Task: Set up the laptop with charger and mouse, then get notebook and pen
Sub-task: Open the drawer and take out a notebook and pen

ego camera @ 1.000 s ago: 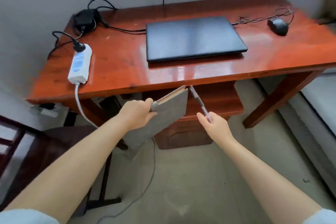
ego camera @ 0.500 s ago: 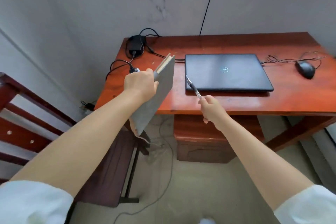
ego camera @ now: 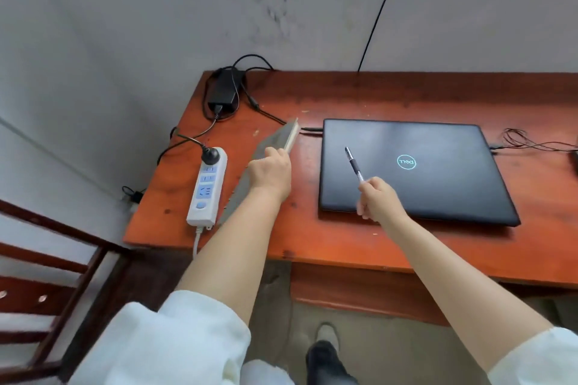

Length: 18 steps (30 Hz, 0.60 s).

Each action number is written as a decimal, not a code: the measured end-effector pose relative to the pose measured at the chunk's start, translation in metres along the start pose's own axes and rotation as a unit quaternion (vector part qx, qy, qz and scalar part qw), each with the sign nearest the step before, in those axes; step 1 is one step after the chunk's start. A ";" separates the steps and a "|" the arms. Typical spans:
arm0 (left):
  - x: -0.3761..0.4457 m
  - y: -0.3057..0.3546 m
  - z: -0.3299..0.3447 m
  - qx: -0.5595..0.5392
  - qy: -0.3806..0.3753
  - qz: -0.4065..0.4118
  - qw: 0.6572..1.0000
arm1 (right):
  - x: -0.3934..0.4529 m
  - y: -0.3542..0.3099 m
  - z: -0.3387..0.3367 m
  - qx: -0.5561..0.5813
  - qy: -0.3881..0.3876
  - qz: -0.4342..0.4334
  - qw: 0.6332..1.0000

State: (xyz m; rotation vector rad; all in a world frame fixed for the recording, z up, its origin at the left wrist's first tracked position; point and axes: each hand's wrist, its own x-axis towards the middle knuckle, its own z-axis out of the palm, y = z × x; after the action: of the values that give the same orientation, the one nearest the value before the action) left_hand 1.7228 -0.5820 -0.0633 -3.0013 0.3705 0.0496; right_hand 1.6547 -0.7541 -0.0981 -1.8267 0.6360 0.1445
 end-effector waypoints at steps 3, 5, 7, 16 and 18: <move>0.009 0.015 0.021 -0.026 -0.040 -0.013 0.999 | 0.015 0.000 -0.001 0.025 -0.002 0.009 1.000; 0.015 0.026 0.037 -0.071 -0.079 -0.051 0.993 | 0.023 0.002 -0.001 0.026 0.010 0.022 0.999; 0.023 0.035 0.053 -0.105 -0.115 -0.082 0.984 | 0.028 0.006 -0.001 0.016 0.017 0.039 0.999; 0.036 0.004 0.091 -0.102 -0.073 -0.016 0.992 | 0.027 0.013 0.030 -0.102 -0.026 0.023 0.994; 0.039 -0.017 0.093 -0.118 -0.044 0.002 0.992 | 0.025 0.009 0.050 -0.166 -0.045 0.019 0.985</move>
State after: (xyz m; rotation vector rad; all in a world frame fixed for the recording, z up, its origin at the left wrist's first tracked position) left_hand 1.7635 -0.5639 -0.1558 -3.2160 0.3877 0.2434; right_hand 1.6817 -0.7188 -0.1337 -2.1152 0.6104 0.3770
